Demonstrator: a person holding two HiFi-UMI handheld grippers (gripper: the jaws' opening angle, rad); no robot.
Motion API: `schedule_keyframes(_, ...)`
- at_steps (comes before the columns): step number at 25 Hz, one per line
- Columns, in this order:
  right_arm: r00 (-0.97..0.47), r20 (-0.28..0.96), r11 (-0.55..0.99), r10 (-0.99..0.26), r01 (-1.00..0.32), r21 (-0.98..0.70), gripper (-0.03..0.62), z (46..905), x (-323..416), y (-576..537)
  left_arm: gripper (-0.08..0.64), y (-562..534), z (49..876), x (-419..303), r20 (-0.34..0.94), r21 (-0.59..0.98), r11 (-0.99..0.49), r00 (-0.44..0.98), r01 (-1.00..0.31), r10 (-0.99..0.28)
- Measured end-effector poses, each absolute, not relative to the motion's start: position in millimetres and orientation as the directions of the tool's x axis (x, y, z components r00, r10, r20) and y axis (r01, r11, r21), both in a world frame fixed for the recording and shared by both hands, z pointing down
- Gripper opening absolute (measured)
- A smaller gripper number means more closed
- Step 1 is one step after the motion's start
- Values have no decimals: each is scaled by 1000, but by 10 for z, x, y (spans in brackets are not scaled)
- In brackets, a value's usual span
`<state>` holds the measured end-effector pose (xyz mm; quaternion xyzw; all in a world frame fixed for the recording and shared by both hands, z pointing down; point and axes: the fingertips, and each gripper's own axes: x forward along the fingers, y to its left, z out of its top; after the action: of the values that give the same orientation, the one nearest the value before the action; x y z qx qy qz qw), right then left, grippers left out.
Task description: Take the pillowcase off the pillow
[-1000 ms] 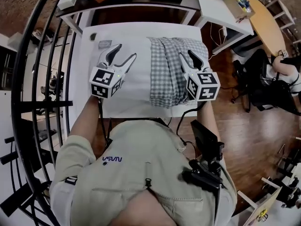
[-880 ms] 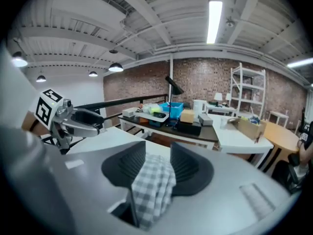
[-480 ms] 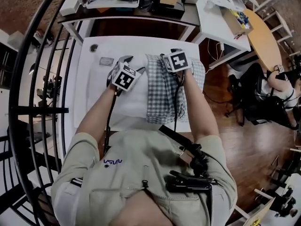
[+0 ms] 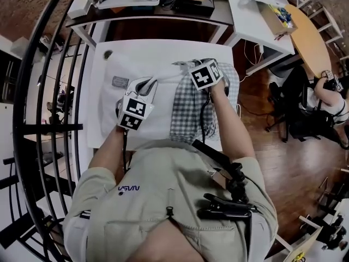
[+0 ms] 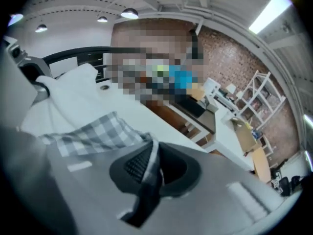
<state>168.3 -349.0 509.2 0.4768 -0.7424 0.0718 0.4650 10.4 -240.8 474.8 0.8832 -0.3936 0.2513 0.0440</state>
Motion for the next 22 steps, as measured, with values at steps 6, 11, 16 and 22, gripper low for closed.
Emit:
schedule_keyframes(6, -16, 663, 370, -748, -840, 397, 20, 4729, 2373, -3456, 40, -2254, 4428, -395, 362, 137, -591, 596, -795, -717)
schedule_keyframes(11, 77, 647, 257, -758, -877, 406, 19, 4795, 2904, -3378, 38, -2314, 4497, -515, 351, 178, -563, 587, -807, -730)
schedule_keyframes(16, 54, 680, 240, -731, -913, 330, 21, 5218, 2981, -3307, 38, -2551, 4971, -372, 424, 109, -575, 561, -811, -711)
schedule_keyframes(22, -16, 602, 224, -799, -936, 273, 193, 5016, 2940, -3194, 206, -2778, 4924, -121, 395, -62, -628, 559, -776, -729)
